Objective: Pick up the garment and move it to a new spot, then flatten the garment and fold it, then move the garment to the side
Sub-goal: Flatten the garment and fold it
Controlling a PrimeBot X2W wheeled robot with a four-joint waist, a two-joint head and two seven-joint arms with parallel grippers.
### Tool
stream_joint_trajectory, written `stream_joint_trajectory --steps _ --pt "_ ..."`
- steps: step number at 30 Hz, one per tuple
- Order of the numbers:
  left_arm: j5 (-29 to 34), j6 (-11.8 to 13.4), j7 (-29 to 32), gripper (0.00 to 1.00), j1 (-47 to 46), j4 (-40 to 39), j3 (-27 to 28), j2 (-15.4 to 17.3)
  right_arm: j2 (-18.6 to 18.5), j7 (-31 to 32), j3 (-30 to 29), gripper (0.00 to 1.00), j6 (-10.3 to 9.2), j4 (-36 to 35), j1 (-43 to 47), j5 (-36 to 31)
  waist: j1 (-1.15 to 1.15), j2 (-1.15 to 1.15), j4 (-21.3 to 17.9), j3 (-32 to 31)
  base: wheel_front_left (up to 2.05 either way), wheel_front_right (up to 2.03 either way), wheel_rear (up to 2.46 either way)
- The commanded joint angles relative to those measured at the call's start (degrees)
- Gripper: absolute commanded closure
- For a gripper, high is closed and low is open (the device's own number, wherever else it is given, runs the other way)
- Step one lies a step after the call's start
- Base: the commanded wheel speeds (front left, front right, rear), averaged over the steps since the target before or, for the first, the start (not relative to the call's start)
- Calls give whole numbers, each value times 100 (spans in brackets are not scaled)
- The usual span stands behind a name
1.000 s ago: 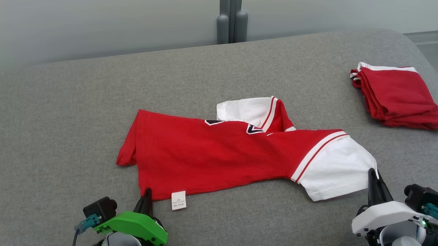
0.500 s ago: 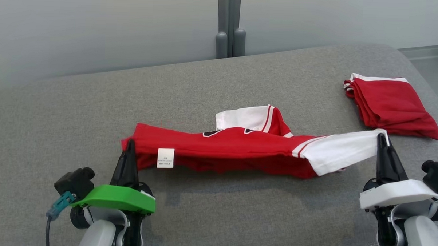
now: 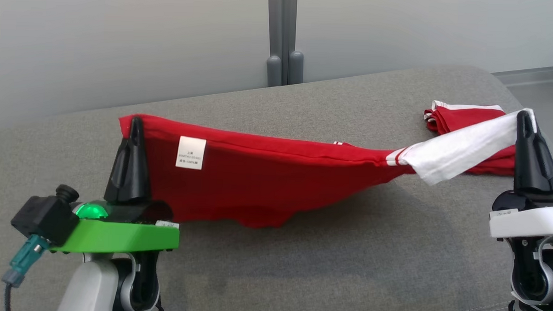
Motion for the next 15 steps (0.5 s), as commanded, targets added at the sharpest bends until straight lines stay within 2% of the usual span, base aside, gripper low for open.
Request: stream_joint_trajectory --steps 1,10,15 --pt "46 36 43 100 3 -152 13 79 -5 64 -33 100 1 -155 23 34 0 0 -11 -3 0 0 0" --pt "338 207 589 100 -476 -1596 -34 446 -12 551 -181 100 2 -1384 -291 49 0 0 -61 46 0 0 0" --pt "445 237 1082 100 -1003 -2003 -68 661 -45 889 -248 100 2 -1698 -734 64 0 0 -97 181 0 0 0"
